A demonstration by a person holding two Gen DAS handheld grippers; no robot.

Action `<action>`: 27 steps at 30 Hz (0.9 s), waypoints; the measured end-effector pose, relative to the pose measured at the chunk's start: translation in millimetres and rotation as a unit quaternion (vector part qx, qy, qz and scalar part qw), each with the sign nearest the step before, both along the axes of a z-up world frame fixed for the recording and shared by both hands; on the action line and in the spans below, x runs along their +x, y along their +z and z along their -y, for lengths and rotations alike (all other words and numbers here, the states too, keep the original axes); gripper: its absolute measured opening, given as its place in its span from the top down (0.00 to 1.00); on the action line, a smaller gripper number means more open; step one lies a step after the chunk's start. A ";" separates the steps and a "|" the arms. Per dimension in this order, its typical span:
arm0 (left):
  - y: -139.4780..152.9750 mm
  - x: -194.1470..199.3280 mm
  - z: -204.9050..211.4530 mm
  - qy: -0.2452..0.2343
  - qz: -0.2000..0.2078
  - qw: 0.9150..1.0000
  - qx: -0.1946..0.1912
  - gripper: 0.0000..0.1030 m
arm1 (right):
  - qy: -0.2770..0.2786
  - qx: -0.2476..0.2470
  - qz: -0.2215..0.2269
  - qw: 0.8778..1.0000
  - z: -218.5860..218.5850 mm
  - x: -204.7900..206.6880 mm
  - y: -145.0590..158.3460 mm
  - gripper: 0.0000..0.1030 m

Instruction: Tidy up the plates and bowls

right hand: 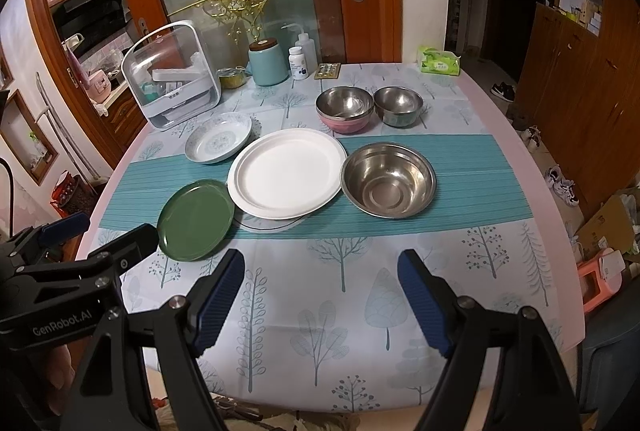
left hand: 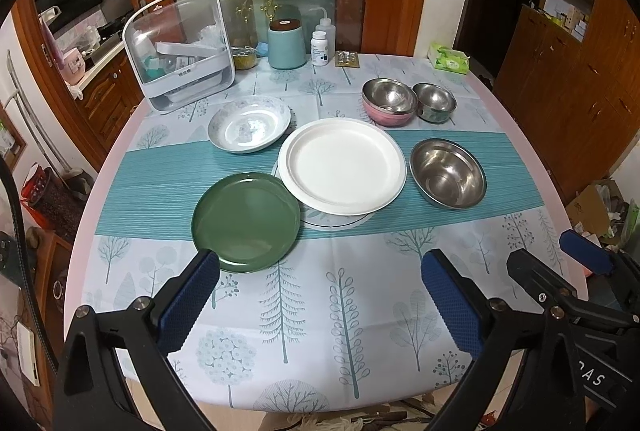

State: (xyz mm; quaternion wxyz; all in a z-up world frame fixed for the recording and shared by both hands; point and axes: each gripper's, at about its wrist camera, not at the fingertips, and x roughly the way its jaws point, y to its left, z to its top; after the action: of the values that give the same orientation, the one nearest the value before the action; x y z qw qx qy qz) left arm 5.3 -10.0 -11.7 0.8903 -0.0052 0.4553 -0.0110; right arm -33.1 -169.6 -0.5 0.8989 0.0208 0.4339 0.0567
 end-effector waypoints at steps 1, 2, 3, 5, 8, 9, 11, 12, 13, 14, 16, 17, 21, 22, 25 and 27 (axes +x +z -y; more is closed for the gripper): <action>0.7 0.8 0.6 0.000 0.000 1.000 0.001 0.03 | 0.000 0.000 0.000 1.000 -0.2 -0.1 0.0 0.23; 0.1 0.2 0.5 0.000 0.000 1.000 0.000 0.03 | 0.000 0.000 -0.001 1.000 1.2 1.4 1.4 0.23; 0.1 -0.3 0.4 0.000 -0.001 1.000 0.000 0.03 | 0.000 0.000 -0.001 1.000 0.9 1.1 0.9 0.23; 0.5 0.1 0.4 0.000 -0.001 1.000 0.000 0.04 | 0.000 0.001 -0.002 1.000 1.6 1.4 1.1 0.23; 0.9 0.4 0.3 0.000 -0.001 1.000 0.000 0.04 | 0.000 0.002 -0.001 1.000 0.6 -0.3 1.0 0.23; 0.7 0.1 0.3 0.000 -0.001 1.000 0.000 0.04 | 0.000 0.002 -0.001 1.000 1.1 0.5 1.5 0.23; 1.4 1.0 0.5 0.000 -0.001 1.000 0.000 0.04 | 0.001 0.002 -0.001 1.000 1.0 0.5 1.5 0.23; 0.9 0.4 0.1 0.000 0.000 1.000 0.000 0.04 | 0.001 0.002 -0.001 1.000 0.0 0.4 0.4 0.23; 1.0 -0.5 -0.6 0.001 0.000 1.000 0.000 0.04 | 0.001 0.002 -0.001 1.000 -1.3 -0.5 0.1 0.23; 1.6 -0.9 -0.7 0.001 0.000 1.000 -0.001 0.04 | 0.002 0.003 -0.001 1.000 -1.7 -2.3 -0.2 0.23; 1.3 -1.7 -1.0 0.001 0.000 1.000 -0.001 0.04 | 0.003 0.003 0.001 1.000 -2.5 -3.0 -0.2 0.23; 1.3 -1.7 -0.8 0.001 0.000 1.000 0.000 0.04 | 0.004 0.003 0.001 1.000 -2.6 -2.5 -0.3 0.23; 2.4 -6.1 -1.9 0.005 0.001 1.000 0.001 0.04 | 0.004 0.004 0.001 1.000 -2.5 -4.1 0.0 0.23; 2.3 -7.0 -1.7 0.005 0.001 1.000 0.001 0.04 | 0.004 0.003 0.002 1.000 -2.7 -4.4 0.1 0.23; 3.1 -9.6 1.1 0.008 0.001 1.000 0.003 0.04 | 0.006 0.005 0.002 1.000 -2.0 -5.9 1.1 0.23; 4.3 -11.7 3.0 0.011 0.000 1.000 0.004 0.04 | 0.007 0.005 0.002 1.000 -1.8 -5.7 1.3 0.23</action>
State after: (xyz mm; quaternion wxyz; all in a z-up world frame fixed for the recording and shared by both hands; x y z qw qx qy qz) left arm -6.4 -13.0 -7.4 0.8904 -0.0067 0.4552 0.0004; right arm -38.7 -167.8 0.8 0.8993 0.0221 0.4318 0.0650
